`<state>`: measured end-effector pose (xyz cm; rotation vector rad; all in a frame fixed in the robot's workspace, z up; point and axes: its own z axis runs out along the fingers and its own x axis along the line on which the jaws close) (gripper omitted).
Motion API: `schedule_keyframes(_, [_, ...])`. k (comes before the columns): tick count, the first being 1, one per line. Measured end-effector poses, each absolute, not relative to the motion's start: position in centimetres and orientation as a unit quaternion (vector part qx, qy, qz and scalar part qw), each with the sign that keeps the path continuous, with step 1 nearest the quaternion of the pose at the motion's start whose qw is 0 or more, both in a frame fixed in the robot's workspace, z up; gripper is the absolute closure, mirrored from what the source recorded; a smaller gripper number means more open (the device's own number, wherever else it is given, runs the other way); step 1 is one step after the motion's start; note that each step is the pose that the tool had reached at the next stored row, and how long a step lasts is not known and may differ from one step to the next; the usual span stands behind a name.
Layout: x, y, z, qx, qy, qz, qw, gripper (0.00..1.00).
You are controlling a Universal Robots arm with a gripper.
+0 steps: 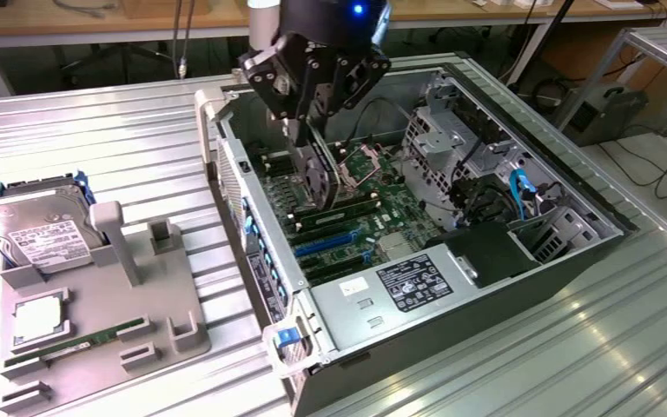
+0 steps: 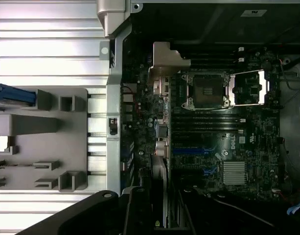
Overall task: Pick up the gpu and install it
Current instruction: 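Pick up the gpu and move the gpu toward the slot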
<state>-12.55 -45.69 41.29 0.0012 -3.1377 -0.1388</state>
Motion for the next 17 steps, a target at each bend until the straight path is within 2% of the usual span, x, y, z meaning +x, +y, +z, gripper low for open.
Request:
schedule_keyframes(14, [-3.7,-44.8,38.3,0.001,-0.999,-0.038,0.002,0.74])
schedule_keyframes(17, [-3.7,-44.8,38.3,0.001,-0.999,-0.038,0.002,0.74])
